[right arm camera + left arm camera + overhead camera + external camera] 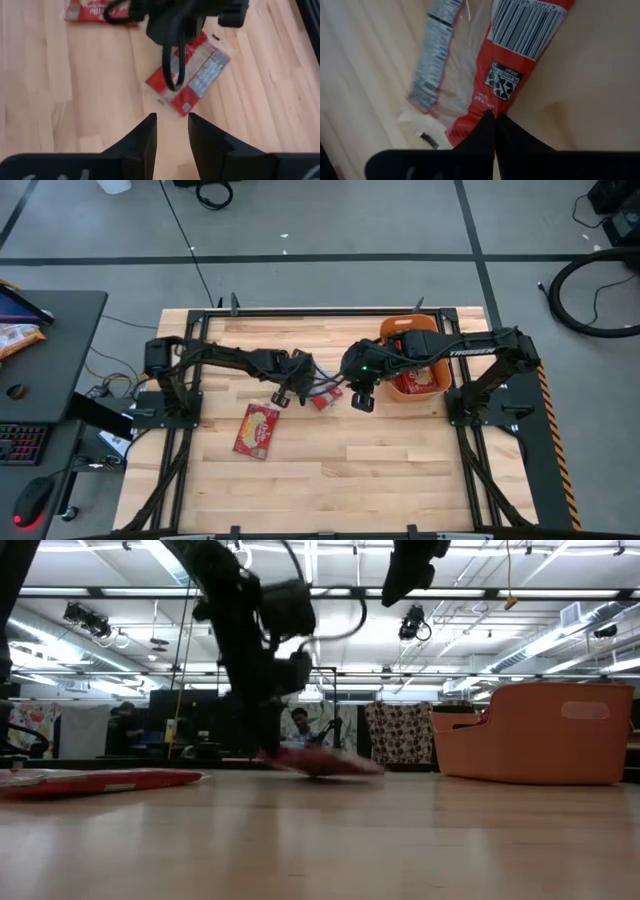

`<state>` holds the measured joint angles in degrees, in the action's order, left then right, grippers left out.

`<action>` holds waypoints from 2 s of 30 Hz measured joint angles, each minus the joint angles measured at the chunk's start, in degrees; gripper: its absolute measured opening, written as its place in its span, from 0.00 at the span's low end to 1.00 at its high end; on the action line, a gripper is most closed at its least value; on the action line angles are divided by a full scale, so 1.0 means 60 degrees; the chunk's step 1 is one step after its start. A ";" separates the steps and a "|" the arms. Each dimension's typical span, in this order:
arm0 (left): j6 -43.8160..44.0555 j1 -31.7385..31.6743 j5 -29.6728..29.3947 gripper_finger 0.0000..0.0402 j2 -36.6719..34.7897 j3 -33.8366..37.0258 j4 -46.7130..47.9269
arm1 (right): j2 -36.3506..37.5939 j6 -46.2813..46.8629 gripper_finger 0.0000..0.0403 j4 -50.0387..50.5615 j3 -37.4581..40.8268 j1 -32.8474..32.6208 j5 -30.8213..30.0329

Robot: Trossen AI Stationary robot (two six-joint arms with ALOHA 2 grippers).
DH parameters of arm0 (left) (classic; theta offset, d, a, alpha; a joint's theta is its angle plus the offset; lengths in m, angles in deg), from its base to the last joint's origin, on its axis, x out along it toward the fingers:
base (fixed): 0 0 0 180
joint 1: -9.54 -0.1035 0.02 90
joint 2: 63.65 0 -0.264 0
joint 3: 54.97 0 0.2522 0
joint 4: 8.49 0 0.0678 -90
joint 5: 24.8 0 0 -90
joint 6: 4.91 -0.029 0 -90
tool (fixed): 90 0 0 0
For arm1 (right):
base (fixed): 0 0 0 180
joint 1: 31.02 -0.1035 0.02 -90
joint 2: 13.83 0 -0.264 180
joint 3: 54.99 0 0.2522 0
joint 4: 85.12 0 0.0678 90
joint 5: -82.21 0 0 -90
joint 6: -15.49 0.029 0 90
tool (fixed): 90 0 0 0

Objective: Sort popcorn bags into baskets
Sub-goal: Put the red popcorn bag into the orange bin

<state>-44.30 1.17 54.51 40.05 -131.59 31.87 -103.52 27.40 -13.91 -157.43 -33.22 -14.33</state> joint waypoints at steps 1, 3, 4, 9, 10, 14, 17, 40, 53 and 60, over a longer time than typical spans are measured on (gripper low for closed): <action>0.0263 -0.0002 0.0260 0.01 -0.0130 -0.0158 0.0242 | 0.0000 -0.0180 0.29 0.0004 0.0000 0.0063 0.0091; 0.0938 -0.0010 0.0784 0.01 -0.0326 -0.0440 0.0781 | 0.0000 -0.0588 0.31 0.0015 0.0000 0.0185 0.0335; 0.1343 -0.0013 0.1053 0.01 -0.0397 -0.0554 0.1039 | 0.0000 -0.0798 0.32 0.0028 0.0000 0.0245 0.0462; 0.3017 -0.0017 0.2080 0.00 -0.0833 -0.1140 0.1822 | 0.0000 -0.1690 0.38 0.0068 0.0000 0.0472 0.0859; 0.3349 -0.0017 0.2300 0.00 -0.0883 -0.1226 0.1913 | 0.0000 -0.1846 0.40 0.0096 0.0000 0.0506 0.0932; 0.4372 -0.0020 0.3447 0.00 -0.0997 -0.1661 0.2172 | -0.0033 -0.2532 0.48 0.0178 0.0000 0.0605 0.1110; 0.4760 -0.0018 0.4200 0.00 -0.1119 -0.2024 0.2306 | -0.0044 -0.2953 0.55 0.0172 0.0000 0.0715 0.1283; 0.5788 -0.1260 0.7986 0.00 -0.1145 -0.2779 0.2399 | 0.0470 -0.1938 0.62 0.0235 0.0000 0.0739 0.3458; 0.5966 -0.1594 0.9524 0.00 -0.1159 -0.2790 0.0953 | 0.0448 -0.2242 0.48 -0.0326 0.0000 0.0739 0.2269; 0.6017 -0.1590 0.9438 0.07 -0.1159 -0.2790 0.0706 | 0.0448 -0.2264 0.20 -0.0113 0.0000 0.0739 0.2249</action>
<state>-8.20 -8.38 111.14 33.10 -148.33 36.11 -100.83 13.82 -14.58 -157.43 -28.78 -0.83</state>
